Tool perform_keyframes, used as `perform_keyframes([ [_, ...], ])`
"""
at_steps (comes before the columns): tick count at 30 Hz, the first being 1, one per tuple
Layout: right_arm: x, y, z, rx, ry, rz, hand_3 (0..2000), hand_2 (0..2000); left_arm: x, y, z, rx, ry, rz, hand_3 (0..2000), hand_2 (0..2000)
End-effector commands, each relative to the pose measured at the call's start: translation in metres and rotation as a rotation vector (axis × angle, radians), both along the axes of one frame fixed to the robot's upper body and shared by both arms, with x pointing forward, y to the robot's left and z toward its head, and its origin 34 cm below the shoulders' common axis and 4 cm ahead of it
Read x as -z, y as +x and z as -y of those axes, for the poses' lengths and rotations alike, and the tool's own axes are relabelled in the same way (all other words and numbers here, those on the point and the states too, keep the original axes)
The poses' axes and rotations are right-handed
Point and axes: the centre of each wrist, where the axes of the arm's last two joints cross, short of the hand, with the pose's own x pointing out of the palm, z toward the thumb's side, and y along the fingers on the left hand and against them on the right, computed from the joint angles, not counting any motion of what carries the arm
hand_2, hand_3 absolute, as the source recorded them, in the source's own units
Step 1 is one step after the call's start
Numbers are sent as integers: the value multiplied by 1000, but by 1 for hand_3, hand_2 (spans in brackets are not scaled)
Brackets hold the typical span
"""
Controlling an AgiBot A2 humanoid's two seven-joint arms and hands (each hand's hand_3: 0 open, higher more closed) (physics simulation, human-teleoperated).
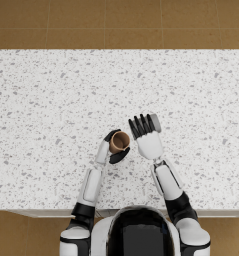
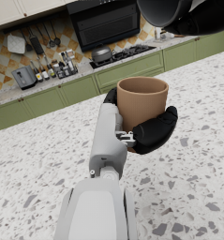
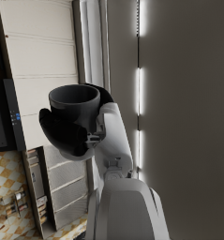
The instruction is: Pick up two cups and pour the berry on the right into the cup on the left
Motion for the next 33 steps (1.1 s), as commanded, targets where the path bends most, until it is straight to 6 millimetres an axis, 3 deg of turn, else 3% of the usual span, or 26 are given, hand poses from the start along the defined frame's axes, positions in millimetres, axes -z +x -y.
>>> perform_keyframes([
  [1,-9,-3,-2,9,-4,43,1280,2000,-6,4,1,0,-8,18,1280,2000],
  [17,-6,-3,3,318,-298,219,1280,2000,-5,4,2,-7,-23,11,1280,2000],
  [20,1,-3,3,330,-330,208,1280,2000,1,1,1,-7,-19,-9,1280,2000],
  [33,3,-2,4,342,-339,206,1280,2000,1,0,0,-9,-21,-7,1280,2000],
])
